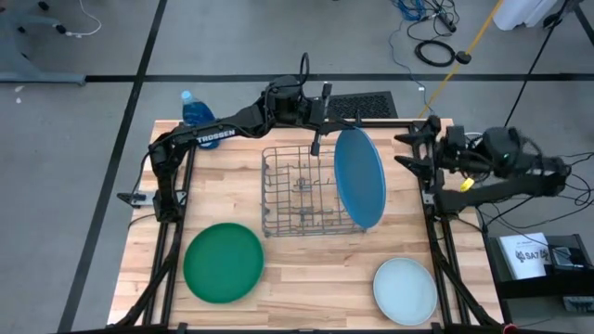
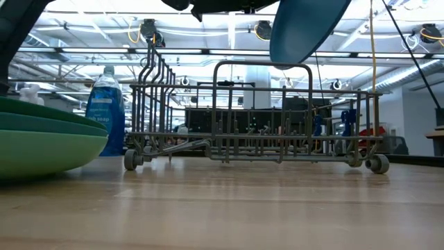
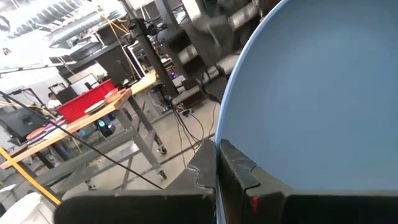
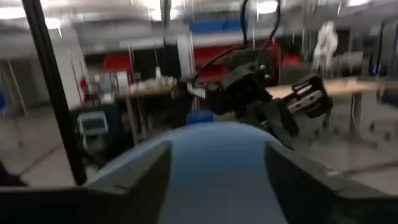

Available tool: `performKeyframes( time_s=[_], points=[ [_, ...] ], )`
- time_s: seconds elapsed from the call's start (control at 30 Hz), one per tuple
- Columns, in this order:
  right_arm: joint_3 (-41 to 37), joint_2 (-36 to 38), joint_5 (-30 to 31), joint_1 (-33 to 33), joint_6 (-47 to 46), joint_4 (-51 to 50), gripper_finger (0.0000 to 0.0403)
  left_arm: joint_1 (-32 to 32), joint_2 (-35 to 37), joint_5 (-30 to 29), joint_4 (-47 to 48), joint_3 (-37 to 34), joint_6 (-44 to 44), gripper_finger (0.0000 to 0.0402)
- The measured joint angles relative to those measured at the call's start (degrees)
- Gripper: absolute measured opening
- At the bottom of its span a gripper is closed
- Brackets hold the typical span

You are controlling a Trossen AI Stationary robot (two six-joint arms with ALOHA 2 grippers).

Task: Sort dishes
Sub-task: Put the blue plate into the dish rack

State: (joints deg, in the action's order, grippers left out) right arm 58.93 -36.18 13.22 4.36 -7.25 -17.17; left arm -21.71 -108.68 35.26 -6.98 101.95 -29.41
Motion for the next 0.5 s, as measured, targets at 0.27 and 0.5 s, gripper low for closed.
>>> performKeyframes(
  time_s=[0.27,0.5],
  points=[
    [26.95,-15.64,4.99,1.16,-10.83,-27.33,0.0307,0.0,0.0,-1.08,0.43,0.0,-1.59,0.0],
    [42.98,-25.98,8.07,1.06,-22.68,-44.12,0.03,0.0,0.0,-1.54,0.48,0.0,-2.95,0.0]
  ],
)
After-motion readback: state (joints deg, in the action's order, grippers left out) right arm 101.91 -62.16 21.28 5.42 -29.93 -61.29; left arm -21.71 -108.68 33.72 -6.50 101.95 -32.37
